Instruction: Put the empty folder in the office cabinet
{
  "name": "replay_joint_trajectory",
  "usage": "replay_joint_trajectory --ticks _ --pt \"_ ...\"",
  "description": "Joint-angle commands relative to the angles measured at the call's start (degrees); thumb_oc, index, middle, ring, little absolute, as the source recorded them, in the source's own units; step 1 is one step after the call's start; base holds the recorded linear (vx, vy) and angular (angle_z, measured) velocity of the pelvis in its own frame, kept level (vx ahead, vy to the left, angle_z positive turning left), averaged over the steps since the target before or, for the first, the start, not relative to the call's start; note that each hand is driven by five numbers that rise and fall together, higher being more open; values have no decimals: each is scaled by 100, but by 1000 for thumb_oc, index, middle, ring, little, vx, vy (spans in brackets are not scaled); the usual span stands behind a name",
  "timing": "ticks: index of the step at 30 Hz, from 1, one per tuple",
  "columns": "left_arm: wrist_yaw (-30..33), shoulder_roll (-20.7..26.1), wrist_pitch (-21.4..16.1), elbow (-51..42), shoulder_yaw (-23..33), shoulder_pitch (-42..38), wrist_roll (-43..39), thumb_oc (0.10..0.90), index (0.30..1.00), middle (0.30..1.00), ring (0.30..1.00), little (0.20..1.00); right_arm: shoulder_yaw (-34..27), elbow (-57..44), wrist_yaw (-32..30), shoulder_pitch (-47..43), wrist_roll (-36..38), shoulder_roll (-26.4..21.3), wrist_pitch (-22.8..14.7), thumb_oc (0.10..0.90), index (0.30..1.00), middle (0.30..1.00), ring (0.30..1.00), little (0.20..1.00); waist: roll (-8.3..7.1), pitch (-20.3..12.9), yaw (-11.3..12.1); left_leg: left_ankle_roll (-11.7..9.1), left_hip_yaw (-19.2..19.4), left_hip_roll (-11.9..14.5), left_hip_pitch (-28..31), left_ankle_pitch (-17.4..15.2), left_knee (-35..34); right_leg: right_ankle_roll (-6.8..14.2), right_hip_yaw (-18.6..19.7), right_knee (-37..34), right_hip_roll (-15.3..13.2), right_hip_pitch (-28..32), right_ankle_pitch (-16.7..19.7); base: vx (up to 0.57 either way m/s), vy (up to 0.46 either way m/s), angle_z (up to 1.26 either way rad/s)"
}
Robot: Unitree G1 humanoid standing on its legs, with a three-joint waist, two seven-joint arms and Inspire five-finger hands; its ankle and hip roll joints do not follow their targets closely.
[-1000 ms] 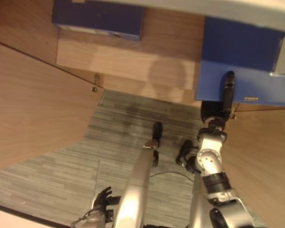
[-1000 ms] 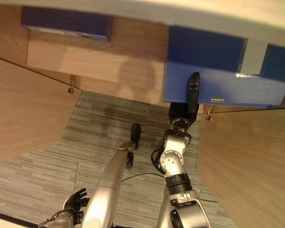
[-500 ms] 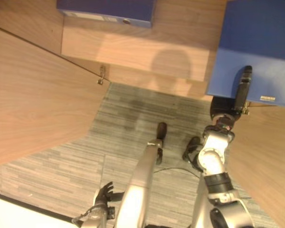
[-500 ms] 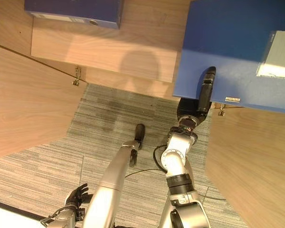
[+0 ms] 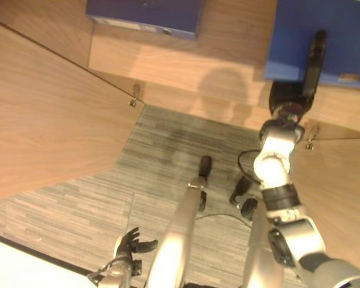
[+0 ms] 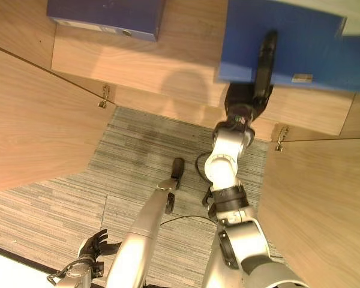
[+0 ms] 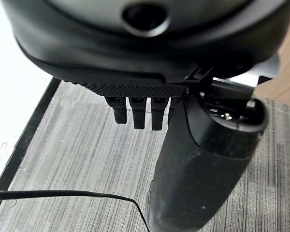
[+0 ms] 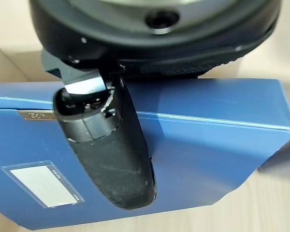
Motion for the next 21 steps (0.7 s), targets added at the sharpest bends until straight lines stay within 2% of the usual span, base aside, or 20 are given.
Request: replay_joint_trajectory --ticks 1,5,14,21 --pt "168 594 63 151 -277 571 60 800 900 900 900 900 -203 -433 215 -739 -550 -520 -253 400 300 300 300 300 262 -110 48 247 -133 -105 298 -649 7 507 -37 -532 -20 443 282 12 -4 5" --pt "189 651 35 153 -308 548 63 800 900 900 900 900 -375 -175 89 -1106 -471 -657 -417 400 300 300 300 300 302 -110 100 231 -174 -128 347 -613 -71 523 -66 -593 -27 524 273 13 -13 13" --pt "194 701 33 178 -400 497 48 800 900 900 900 900 -500 434 -88 -1547 -337 -995 -424 400 300 300 300 300 352 -110 159 188 -246 -148 436 -527 -261 535 -124 -717 -29 614 293 6 -11 5" --pt "199 700 51 229 -424 520 63 800 900 900 900 900 -569 525 -172 -1552 -329 -981 -482 400 300 300 300 300 400 -110 185 174 -279 -179 436 -497 -305 542 -149 -711 -32 601 276 2 -5 2"
